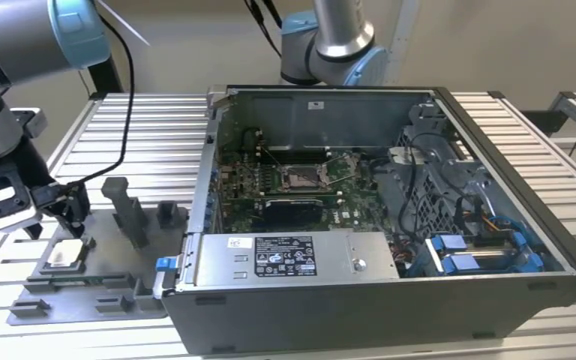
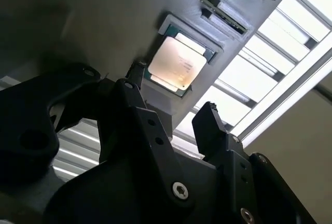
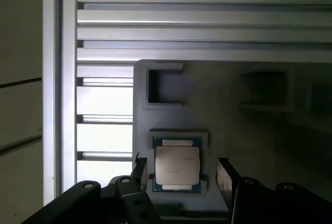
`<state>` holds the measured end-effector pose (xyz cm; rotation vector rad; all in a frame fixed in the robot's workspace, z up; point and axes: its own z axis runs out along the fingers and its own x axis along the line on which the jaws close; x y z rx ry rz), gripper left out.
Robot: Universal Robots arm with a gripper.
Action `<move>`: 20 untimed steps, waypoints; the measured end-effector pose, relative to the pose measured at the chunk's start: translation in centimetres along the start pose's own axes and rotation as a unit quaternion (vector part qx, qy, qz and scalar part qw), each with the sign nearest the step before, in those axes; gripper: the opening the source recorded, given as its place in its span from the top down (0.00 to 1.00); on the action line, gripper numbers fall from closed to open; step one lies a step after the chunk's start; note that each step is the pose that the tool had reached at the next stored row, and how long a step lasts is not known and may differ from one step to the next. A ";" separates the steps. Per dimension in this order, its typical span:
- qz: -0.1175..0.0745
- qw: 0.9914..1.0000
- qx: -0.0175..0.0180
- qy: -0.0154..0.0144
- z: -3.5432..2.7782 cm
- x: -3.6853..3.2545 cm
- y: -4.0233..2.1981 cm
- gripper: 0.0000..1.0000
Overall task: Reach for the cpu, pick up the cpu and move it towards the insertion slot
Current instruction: 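Pick up the cpu and move it towards the insertion slot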
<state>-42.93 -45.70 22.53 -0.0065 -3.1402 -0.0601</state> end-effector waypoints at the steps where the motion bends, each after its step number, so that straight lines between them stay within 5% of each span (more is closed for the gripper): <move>1: 0.000 1.000 0.000 0.000 0.16 0.00 -0.06 0.00; 20: 0.000 1.000 0.000 0.000 1.42 0.00 -0.26 0.00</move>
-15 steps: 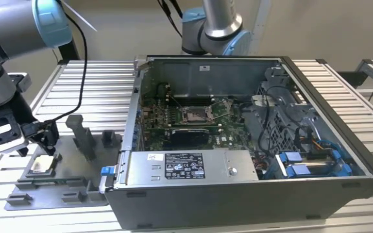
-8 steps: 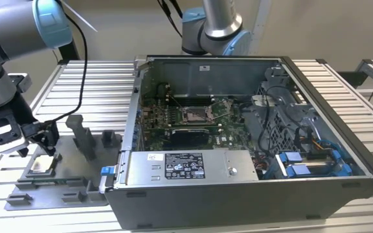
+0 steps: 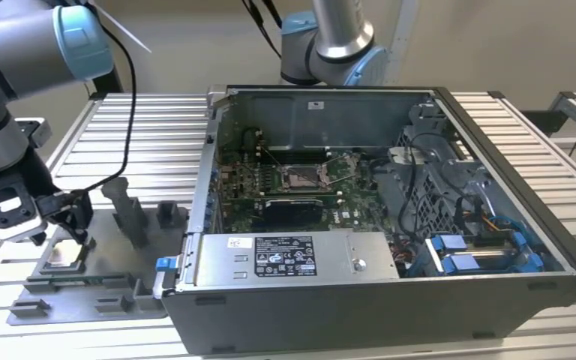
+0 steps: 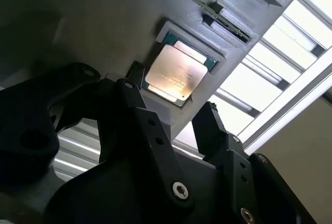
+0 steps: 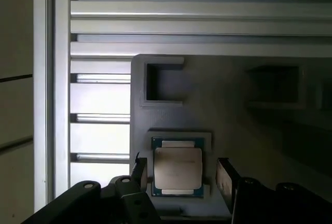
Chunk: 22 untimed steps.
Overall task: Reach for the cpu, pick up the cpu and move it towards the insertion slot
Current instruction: 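Pick up the cpu and move it towards the insertion slot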
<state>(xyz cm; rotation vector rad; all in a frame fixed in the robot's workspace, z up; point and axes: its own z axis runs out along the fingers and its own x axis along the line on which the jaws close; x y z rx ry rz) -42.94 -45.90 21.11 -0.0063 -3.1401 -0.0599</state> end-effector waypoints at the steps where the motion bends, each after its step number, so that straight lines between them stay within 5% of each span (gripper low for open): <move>1: 0.000 1.000 0.000 0.000 0.14 0.00 -0.03 0.00; 13: 0.000 1.000 0.000 0.000 1.72 0.01 -0.17 0.00; 22: 0.000 1.000 0.000 0.000 2.29 0.23 -0.36 0.00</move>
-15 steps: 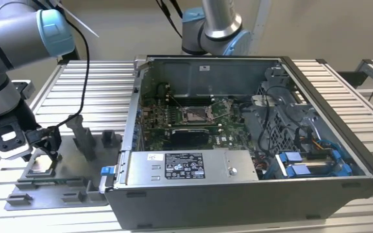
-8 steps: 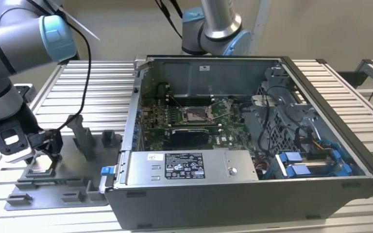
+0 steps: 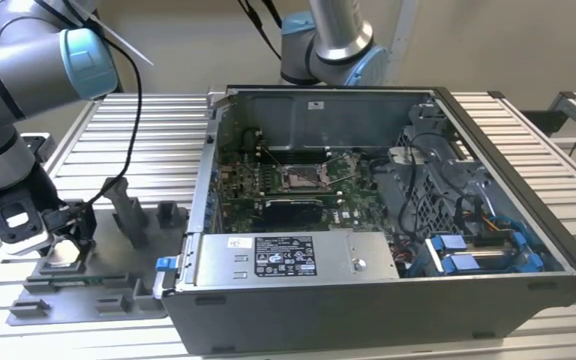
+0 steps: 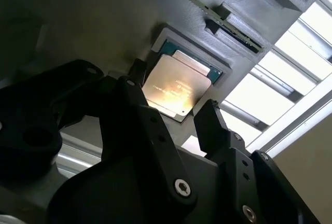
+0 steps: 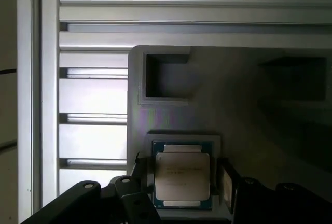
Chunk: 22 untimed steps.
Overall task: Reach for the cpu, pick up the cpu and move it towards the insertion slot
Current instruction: 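Pick up the cpu and move it towards the insertion slot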
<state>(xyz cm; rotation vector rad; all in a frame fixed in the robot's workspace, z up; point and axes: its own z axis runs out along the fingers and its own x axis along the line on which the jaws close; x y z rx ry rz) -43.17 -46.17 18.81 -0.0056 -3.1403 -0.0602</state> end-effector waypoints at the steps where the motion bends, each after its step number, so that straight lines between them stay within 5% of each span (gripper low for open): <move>1: 0.000 1.000 0.000 0.000 0.03 0.01 -0.01 0.00; 22: -0.002 1.000 -0.001 0.000 0.19 0.00 -0.61 0.00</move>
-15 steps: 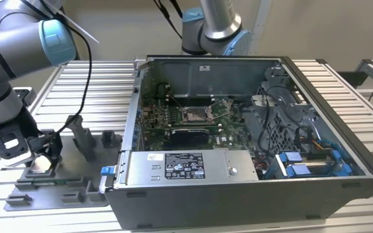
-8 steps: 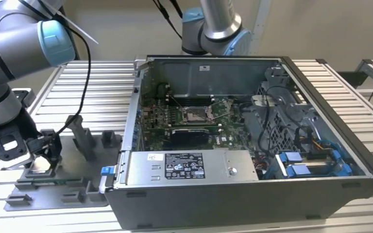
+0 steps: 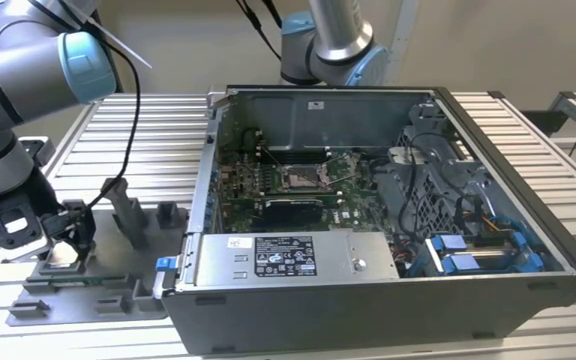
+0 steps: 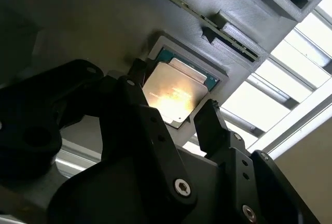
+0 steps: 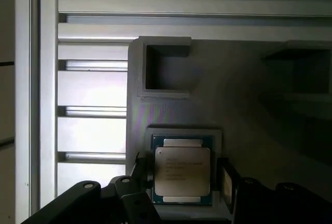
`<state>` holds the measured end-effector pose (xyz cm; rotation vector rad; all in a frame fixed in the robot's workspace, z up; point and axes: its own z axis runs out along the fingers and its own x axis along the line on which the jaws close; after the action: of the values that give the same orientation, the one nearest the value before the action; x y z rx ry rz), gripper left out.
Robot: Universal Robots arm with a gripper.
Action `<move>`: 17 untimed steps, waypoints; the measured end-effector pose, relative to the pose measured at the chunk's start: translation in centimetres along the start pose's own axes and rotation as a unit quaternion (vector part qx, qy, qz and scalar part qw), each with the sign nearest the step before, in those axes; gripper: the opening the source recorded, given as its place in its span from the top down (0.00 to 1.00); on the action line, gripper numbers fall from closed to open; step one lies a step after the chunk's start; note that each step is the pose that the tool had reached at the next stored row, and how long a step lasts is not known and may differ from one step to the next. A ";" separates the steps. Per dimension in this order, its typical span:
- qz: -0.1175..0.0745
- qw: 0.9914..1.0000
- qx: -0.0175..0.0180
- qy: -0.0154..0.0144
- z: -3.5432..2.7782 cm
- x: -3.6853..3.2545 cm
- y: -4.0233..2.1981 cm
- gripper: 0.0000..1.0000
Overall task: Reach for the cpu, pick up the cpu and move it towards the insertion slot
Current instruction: 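Pick up the cpu and move it towards the insertion slot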
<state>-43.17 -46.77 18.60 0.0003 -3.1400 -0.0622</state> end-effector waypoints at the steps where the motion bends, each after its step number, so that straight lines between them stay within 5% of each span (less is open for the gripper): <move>1: 0.000 1.000 0.000 0.000 0.01 0.00 0.00 0.00; 8: 0.000 1.000 0.000 0.000 0.01 0.00 0.00 0.00; 9: 0.000 1.000 0.000 0.000 0.01 0.00 0.00 1.00; 17: -0.001 1.000 -0.002 0.000 -0.30 0.00 0.00 1.00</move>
<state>-43.17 -46.78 18.90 0.0021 -3.1398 -0.0675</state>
